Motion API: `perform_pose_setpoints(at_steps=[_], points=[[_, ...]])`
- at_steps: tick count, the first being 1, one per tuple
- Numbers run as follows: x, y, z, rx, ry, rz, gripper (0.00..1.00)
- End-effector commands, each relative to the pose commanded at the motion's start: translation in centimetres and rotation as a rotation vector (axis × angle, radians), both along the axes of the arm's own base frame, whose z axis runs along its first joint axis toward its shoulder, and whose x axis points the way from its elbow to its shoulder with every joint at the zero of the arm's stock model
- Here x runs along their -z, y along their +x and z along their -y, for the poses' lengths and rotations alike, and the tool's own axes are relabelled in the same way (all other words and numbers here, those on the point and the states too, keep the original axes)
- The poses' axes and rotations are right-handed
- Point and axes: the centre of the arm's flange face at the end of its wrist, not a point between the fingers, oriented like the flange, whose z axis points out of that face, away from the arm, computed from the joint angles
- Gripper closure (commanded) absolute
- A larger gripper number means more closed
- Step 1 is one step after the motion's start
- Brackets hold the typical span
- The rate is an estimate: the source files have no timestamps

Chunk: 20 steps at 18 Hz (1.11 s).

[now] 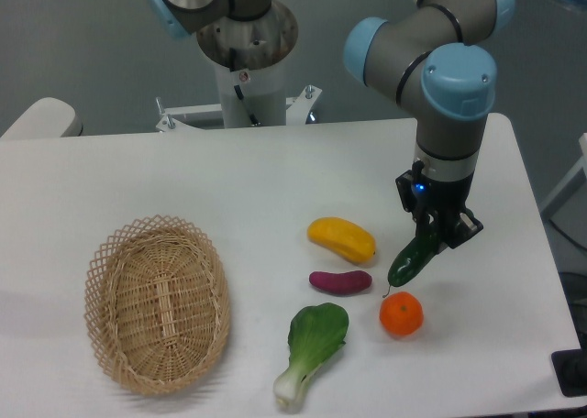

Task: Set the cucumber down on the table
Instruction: 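Carry the held green cucumber across the table toward the wicker basket side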

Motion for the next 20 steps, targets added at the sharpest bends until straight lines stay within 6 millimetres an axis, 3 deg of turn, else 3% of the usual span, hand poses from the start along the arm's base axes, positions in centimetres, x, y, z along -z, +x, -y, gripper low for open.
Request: perform_pose_setpoints(at_steps=[6, 10, 13, 17, 20], points=[[0.6, 0.0, 0.8, -0.011, -0.01, 0.012, 0.79], [1.8, 1.5, 4.1, -0.006, -0.036, 0.042, 0.79], [4.5, 4.5, 6.0, 0.014, -0.064, 0.092, 0.79], [6.4, 8.9, 6.9, 0.025, -0.082, 0.137, 0.79], [7.3, 13.3, 5.4, 0.006, -0.092, 0.16, 0.79]])
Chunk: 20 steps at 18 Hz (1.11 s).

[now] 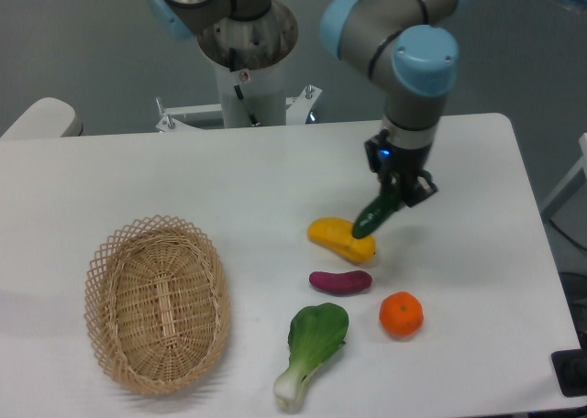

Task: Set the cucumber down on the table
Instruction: 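Carry the held green cucumber across the table toward the wicker basket side, then lower the cucumber onto the table beside the yellow squash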

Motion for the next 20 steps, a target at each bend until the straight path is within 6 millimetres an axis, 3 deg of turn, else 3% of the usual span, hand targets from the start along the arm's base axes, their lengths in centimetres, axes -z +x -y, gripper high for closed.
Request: perform_pose_setpoints(at_steps=[3, 8, 13, 20], points=[[1.1, 3.2, -1.3, -0.181, -0.008, 0.028, 0.79], [4.0, 7.2, -5.6, -0.296, -0.04, 0.064, 0.79], [7.3, 7.9, -7.1, -0.29, -0.053, 0.072, 0.77], [8.6, 7.5, -7.2, -0.286, -0.079, 0.076, 0.74]])
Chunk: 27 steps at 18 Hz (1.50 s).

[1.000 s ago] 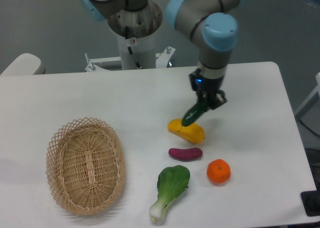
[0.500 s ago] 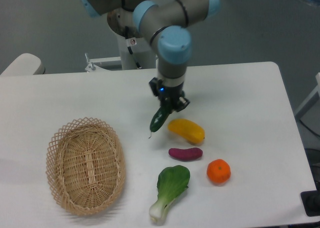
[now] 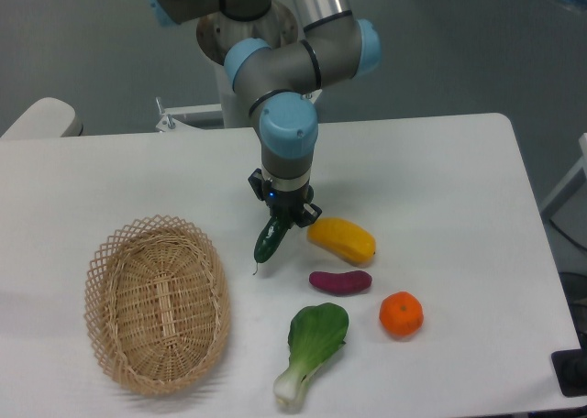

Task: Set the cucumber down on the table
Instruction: 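Lower the cucumber onto the table beside the yellow squash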

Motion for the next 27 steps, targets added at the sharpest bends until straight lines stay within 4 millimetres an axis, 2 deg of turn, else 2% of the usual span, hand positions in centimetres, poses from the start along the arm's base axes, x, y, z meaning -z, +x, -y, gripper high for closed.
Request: perform_pose_setpoints(at_steps=[6, 7, 16, 20, 22, 25, 26, 27], points=[[0.8, 0.1, 0.0, -0.005, -0.012, 0.012, 0.73], [0.9, 0.1, 0.0, -0.005, -0.014, 0.013, 0.7], [1.9, 0.0, -0.1, -0.003, -0.025, 0.027, 0.64], [1.7, -0.1, -0.2, -0.002, -0.021, 0.023, 0.48], [1.4, -0.3, -0.4, -0.002, -0.016, 0.017, 0.36], [0.4, -0.9, -0.8, -0.003, -0.001, -0.001, 0.05], [-0.2, -1.2, -1.0, -0.009, 0.008, -0.011, 0.0], [-0.9, -1.6, -1.3, -0.008, 0.018, -0.025, 0.0]])
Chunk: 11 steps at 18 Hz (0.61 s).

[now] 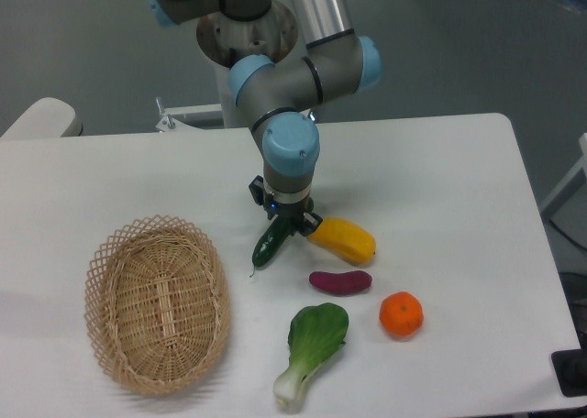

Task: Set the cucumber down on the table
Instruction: 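Open the gripper to release the cucumber and lift away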

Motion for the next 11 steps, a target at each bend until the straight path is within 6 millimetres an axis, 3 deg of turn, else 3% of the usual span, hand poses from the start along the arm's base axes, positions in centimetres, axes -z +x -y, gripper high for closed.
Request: perform_pose_setpoints(at_steps=[4, 9, 11], points=[[-4.1, -2.2, -1.4, -0.011, 0.056, -0.063, 0.0], [-10.2, -8.7, 0.6, -0.092, 0.141, -0.16, 0.0], [-11.9, -11.0, 0.6, -0.087, 0.163, -0.195, 0.0]])
